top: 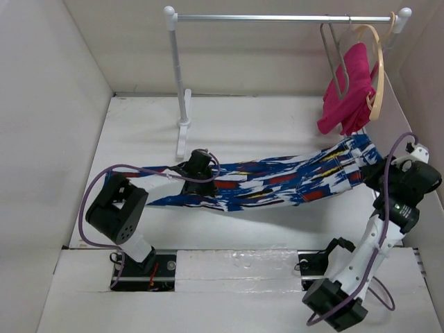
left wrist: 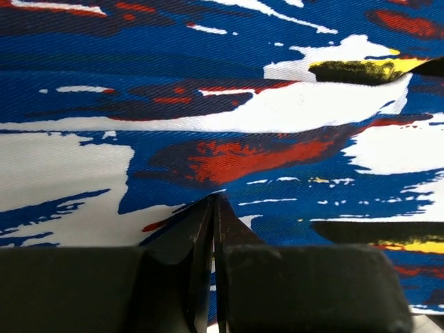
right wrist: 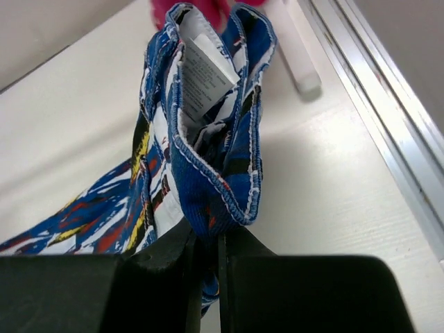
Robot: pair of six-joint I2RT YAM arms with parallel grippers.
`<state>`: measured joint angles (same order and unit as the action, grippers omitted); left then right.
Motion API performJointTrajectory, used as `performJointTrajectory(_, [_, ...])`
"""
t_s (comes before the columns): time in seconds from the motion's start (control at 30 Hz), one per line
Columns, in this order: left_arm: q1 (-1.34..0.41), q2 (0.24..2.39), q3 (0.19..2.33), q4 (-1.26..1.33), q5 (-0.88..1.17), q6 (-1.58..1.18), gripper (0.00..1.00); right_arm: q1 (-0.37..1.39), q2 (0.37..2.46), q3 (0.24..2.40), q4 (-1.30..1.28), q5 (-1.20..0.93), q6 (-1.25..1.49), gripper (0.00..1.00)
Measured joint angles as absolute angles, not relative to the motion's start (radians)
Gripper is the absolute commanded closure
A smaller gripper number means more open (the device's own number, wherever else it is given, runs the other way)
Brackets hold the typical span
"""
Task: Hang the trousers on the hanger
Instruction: Fold the trousers
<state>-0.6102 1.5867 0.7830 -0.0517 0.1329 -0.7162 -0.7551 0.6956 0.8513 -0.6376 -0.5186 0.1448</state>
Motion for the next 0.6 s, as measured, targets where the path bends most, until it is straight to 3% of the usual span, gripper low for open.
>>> performJointTrajectory(0.33, [-0.789,1.399,0.734,-0.076,0.093,-0.705,0.99,-0.496,0.485,0.800,-0.697,-0.532,0.152,1.00])
performJointTrajectory(0.6, [-0.883,1.558,0.737,-0.007,0.097,-0.739,1.00,-0.167,0.637,0.858,-0.611,-0.463,0.244,1.00])
